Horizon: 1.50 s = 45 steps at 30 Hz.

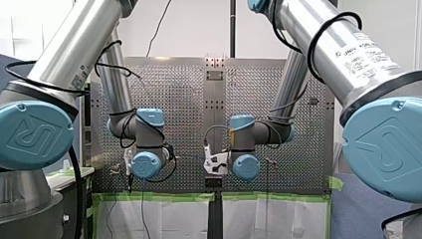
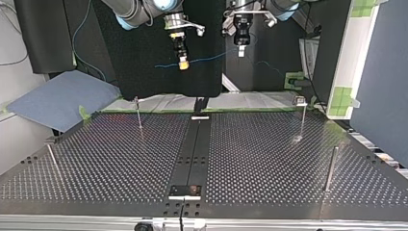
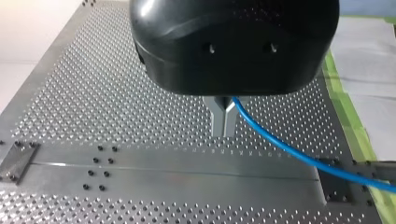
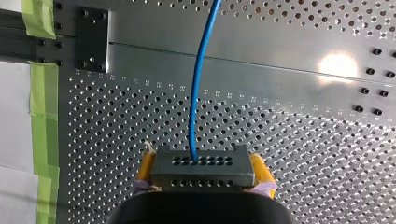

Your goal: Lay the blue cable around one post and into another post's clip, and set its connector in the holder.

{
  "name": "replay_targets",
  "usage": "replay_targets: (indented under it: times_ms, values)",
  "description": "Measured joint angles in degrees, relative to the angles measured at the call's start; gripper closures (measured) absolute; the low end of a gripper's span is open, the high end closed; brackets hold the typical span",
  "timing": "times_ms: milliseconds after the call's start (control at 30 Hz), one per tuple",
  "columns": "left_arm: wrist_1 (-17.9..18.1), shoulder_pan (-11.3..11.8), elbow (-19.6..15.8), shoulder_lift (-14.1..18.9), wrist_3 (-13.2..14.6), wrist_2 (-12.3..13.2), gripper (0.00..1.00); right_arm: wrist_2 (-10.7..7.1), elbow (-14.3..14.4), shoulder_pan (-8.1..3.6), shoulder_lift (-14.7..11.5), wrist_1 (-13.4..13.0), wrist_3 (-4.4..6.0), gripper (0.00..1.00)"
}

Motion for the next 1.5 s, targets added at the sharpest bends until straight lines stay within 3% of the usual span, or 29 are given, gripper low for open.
replay_targets:
  times_ms: [433, 667, 767, 900, 1067, 1267, 1500]
  values:
    - [0.5, -0.3, -0.1, -0.5, 0.0, -0.1, 1.0, 0.21, -0.2, 0.23, -0.2, 0.2, 0.21, 1.0]
    - [2.1, 0.2, 2.1, -0.2, -0.6, -0.7, 1.0, 2.76, -3.4, 3.35, -3.3, 3.4, 3.03, 1.0]
    - [1.3, 0.7, 2.9, 0.9, -1.3, -1.3, 1.0, 2.68, -4.9, 4.88, -4.9, 4.9, 4.36, 1.0]
    - [-0.1, 1.8, 3.3, 2.6, -1.8, -2.0, 1.0, 2.55, -6.6, 6.15, -6.6, 6.6, 5.3, 1.0]
    - [-2.0, 4.0, 3.6, 4.9, -3.5, -0.7, 1.0, 2.43, -9.1, 6.13, -9.1, 9.1, 6.35, 1.0]
    - [-3.7, 7.5, 3.6, 8.4, -4.4, 2.3, 1.0, 2.3, -12.2, 5.52, -12.2, 12.2, 6.63, 1.0]
    - [-6.2, 10.7, 3.9, 11.7, -4.6, 1.6, 1.0, 1.18, -15.8, 5.04, -13.6, 15.8, 6.44, 1.0]
